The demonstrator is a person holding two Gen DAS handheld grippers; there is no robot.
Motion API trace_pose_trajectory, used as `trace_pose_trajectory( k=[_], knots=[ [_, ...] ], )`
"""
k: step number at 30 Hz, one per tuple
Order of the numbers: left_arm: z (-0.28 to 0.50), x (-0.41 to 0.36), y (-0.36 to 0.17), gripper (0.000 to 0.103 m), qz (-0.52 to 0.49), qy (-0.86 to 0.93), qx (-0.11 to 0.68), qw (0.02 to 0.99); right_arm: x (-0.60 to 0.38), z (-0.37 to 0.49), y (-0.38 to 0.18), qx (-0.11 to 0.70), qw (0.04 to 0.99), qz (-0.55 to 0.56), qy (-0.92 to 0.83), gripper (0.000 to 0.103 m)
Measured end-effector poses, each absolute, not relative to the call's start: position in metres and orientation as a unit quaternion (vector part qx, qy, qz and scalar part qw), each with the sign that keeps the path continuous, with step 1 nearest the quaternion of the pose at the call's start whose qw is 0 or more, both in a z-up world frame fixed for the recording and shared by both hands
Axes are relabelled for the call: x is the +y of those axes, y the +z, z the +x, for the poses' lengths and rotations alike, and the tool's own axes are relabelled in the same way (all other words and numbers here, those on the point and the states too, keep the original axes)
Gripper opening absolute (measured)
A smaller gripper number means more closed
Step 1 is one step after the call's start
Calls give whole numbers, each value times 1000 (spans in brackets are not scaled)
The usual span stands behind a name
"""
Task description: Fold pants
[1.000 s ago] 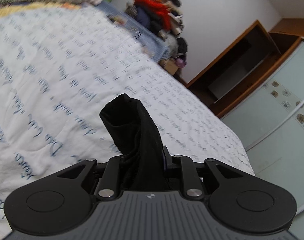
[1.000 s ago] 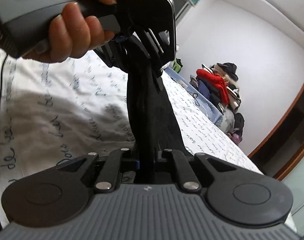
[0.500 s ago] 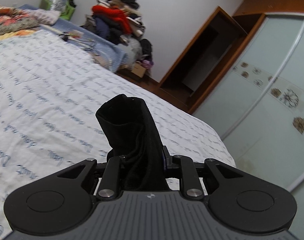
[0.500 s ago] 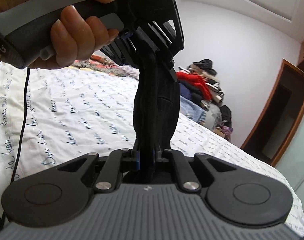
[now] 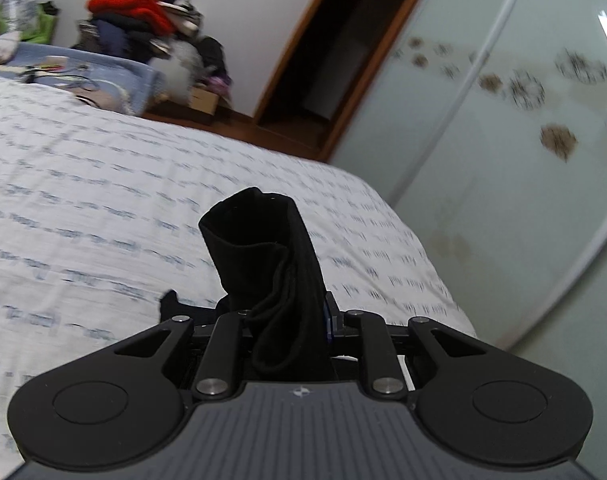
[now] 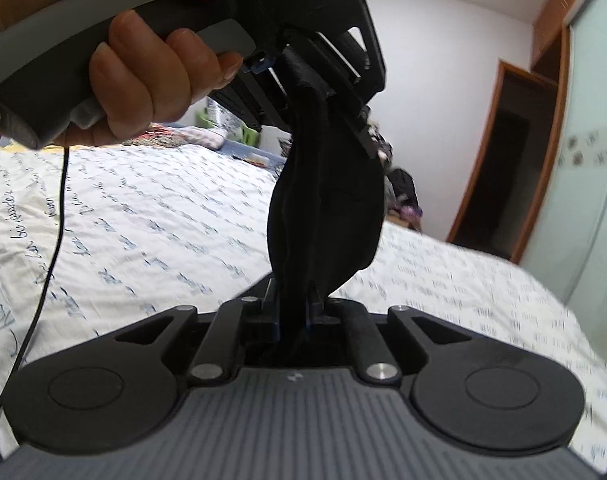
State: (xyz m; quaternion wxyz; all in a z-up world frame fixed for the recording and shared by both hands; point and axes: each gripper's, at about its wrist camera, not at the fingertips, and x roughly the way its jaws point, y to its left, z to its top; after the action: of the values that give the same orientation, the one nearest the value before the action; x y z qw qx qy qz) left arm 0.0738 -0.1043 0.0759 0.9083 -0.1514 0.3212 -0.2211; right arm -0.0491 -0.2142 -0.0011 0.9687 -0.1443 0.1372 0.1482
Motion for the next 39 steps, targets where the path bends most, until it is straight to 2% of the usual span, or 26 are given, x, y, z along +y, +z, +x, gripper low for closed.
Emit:
trace_pose_trajectory(
  k=[4, 7, 10, 12, 13, 21, 24, 28, 29, 30, 32, 37, 39],
  knots=[
    [74, -140, 62, 20, -126, -243, 337, 901, -237, -49, -8, 161, 970, -111, 143, 9],
    [75, -163, 49, 20, -110, -255, 349, 895, -249, -47, -13, 175, 970, -93, 137, 14],
    [77, -182, 35, 20, -100, -264, 360, 889, -264, -52, -15, 182, 971, -72, 136, 37],
    [77, -192, 28, 20, -91, -269, 363, 887, -276, -58, -16, 180, 972, -59, 141, 67],
    [77, -198, 25, 20, -86, -272, 364, 887, -282, -60, -18, 180, 971, -58, 144, 71],
    [70, -249, -1, 20, -42, -327, 380, 864, -374, -76, -20, 210, 977, -2, -21, 72],
    [64, -262, -11, 29, -40, -349, 407, 844, -394, -75, -21, 213, 975, 38, -55, 73],
    [58, -249, -2, 33, -77, -375, 398, 834, -391, -76, -20, 206, 975, 14, -77, 73],
    [58, -241, 2, 43, -95, -377, 394, 833, -389, -76, -20, 204, 975, 2, -84, 73],
    [59, -234, 7, 63, -111, -377, 388, 833, -387, -76, -20, 201, 975, -7, -90, 73],
    [59, -219, 17, 79, -138, -364, 369, 844, -384, -73, -19, 200, 975, -16, -94, 73],
    [57, -186, 24, 79, -99, -289, 341, 889, -380, -74, -11, 191, 979, -9, -72, 72],
    [57, -173, 15, 79, -85, -256, 347, 898, -373, -72, -11, 196, 980, -8, -34, 65]
  ],
)
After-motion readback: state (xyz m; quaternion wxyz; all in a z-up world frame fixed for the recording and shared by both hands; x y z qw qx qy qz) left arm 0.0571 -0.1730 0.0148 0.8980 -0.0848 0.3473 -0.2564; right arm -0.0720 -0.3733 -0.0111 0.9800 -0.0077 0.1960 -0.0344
